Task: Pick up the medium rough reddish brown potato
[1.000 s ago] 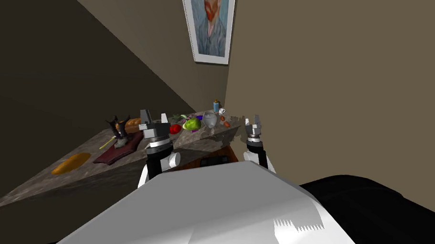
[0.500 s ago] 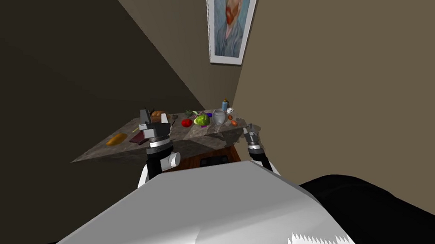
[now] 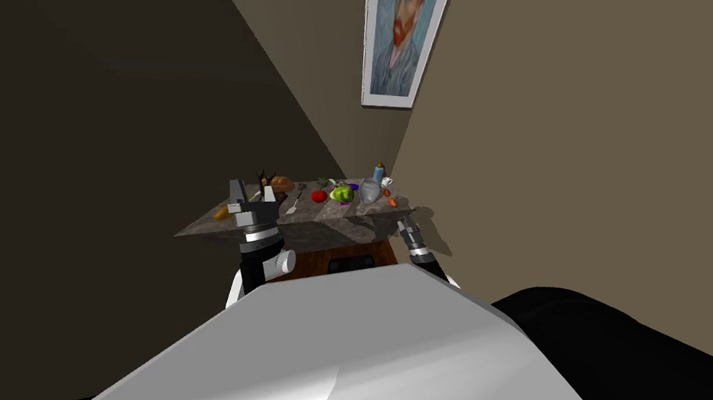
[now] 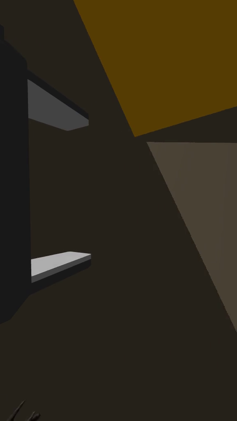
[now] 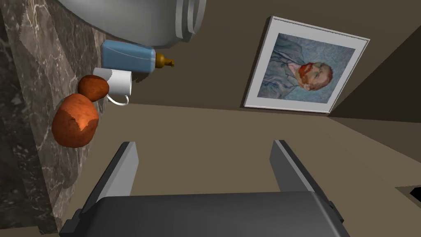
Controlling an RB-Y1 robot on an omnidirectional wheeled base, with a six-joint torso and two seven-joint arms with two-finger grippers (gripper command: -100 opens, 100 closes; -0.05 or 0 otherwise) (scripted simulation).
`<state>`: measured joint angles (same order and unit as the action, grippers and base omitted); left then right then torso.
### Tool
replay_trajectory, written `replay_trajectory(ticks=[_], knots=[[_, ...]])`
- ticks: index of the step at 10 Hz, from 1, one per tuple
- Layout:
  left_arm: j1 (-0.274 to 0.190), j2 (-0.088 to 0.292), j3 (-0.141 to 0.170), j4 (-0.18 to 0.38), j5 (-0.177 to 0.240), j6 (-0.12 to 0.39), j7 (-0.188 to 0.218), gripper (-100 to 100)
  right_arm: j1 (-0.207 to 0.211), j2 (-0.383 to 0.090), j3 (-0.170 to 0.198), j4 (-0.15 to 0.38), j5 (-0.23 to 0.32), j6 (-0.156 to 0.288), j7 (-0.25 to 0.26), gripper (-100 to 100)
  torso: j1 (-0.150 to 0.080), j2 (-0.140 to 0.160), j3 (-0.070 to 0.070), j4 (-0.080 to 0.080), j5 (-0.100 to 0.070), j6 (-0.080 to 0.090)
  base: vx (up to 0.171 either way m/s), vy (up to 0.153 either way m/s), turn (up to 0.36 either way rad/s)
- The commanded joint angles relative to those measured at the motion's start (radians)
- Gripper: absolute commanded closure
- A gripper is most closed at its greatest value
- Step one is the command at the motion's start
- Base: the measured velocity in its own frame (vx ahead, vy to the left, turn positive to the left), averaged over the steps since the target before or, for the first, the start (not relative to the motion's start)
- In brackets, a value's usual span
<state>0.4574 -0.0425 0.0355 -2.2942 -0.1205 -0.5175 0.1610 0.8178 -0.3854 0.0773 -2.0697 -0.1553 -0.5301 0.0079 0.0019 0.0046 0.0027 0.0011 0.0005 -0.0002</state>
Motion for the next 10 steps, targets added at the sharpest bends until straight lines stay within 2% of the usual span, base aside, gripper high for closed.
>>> replay_trajectory(ticks=[1,2,4,6,7,8,9,10], knots=[[0.0,0.0,0.0,0.0,0.0,0.0,0.0,0,0.05,-0.05,0.009,0.025,-0.013,0.008,-0.007,-100,0.0,0.0,0.0,0.0,0.0,0.0,-0.055,0.086,0.322],[0.0,0.0,0.0,0.0,0.0,0.0,0.0,0,0.059,-0.068,0.009,0.025,-0.013,0.008,-0.007,-100,0.002,0.001,0.0,0.0,0.0,0.0,-0.047,0.07,0.104],[0.0,0.0,0.0,0.0,0.0,0.0,0.0,0,0.059,-0.068,0.009,0.025,-0.013,0.008,-0.007,-100,-0.002,-0.001,0.0,0.0,0.0,0.001,-0.018,0.011,-0.036],[0.0,0.0,0.0,0.0,0.0,0.0,0.0,0,0.131,-0.144,0.026,0.073,-0.025,0.017,-0.015,-100,-0.003,-0.001,-0.001,0.0,-0.001,0.001,-0.049,0.041,0.304],[0.0,0.0,0.0,0.0,0.0,0.0,0.0,0,0.132,-0.159,0.026,0.073,-0.025,0.017,-0.015,-100,-0.001,0.001,0.0,0.0,0.0,0.0,-0.057,0.063,0.115],[0.0,0.0,0.0,0.0,0.0,0.0,0.0,0,0.168,-0.192,0.035,0.099,-0.032,0.023,-0.019,-100,0.0,0.001,0.0,0.0,0.0,0.001,-0.037,0.076,0.239],[0.0,0.0,0.0,0.0,0.0,0.0,0.0,0,0.168,-0.207,0.035,0.099,-0.032,0.023,-0.019,-100,0.001,0.0,0.0,0.0,0.0,0.0,-0.029,0.057,0.095],[0.0,0.0,0.0,0.0,0.0,0.0,0.0,0,0.203,-0.241,0.043,0.125,-0.038,0.029,-0.024,-100,0.0,-0.001,0.0,0.0,0.0,0.001,-0.038,0.063,0.168]])
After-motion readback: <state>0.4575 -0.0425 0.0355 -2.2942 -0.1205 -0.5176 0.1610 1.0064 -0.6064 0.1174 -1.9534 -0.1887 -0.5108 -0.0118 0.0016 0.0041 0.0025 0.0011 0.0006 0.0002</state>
